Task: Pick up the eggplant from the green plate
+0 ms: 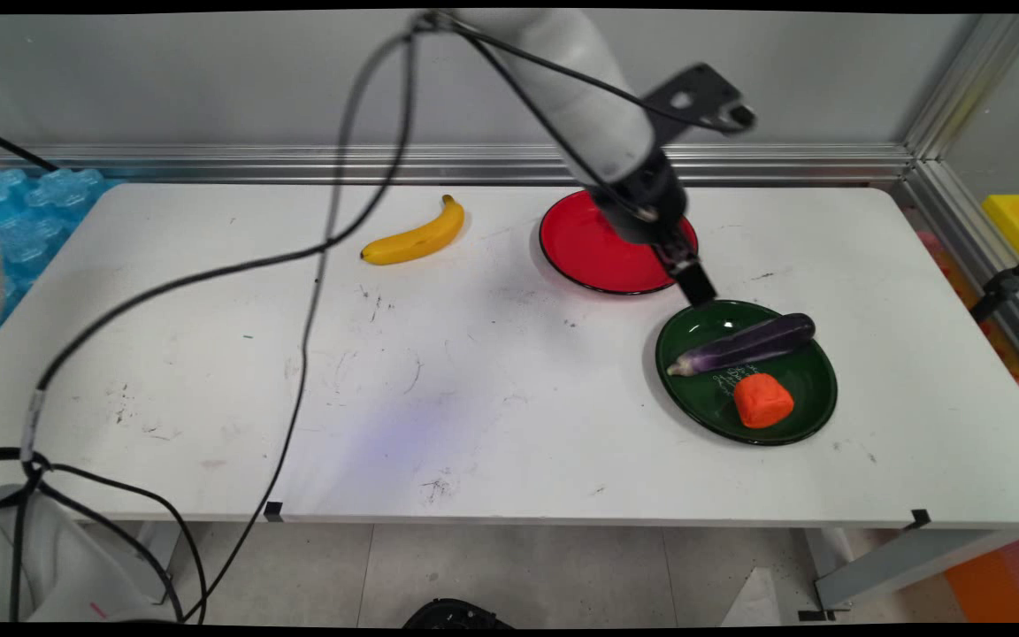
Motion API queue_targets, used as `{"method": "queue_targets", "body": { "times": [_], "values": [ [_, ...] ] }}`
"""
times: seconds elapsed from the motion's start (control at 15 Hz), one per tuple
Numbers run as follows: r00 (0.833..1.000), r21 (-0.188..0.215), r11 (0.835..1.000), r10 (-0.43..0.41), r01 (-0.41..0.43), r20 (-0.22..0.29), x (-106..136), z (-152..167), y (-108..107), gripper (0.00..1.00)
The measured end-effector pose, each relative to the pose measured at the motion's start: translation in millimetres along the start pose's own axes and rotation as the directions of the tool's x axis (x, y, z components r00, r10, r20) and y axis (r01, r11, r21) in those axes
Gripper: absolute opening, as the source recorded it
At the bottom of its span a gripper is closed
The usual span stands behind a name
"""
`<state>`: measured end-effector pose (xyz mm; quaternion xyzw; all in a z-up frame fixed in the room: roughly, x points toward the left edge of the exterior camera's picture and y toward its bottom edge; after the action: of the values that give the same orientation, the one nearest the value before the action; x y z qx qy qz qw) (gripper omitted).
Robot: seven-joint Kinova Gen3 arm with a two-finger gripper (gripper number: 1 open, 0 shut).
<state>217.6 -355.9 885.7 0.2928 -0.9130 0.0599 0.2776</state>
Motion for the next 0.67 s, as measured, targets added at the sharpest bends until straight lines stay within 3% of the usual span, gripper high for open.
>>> {"method": "queue_targets", "body": {
  "times": [0.4, 0.67],
  "values": [
    [0.999, 0.017, 1.0, 0.022, -0.022, 0.027, 35, 91, 4, 1.0],
    [0.998, 0.018, 1.0, 0.024, -0.025, 0.049, 44, 128, 5, 1.0]
  ]
}}
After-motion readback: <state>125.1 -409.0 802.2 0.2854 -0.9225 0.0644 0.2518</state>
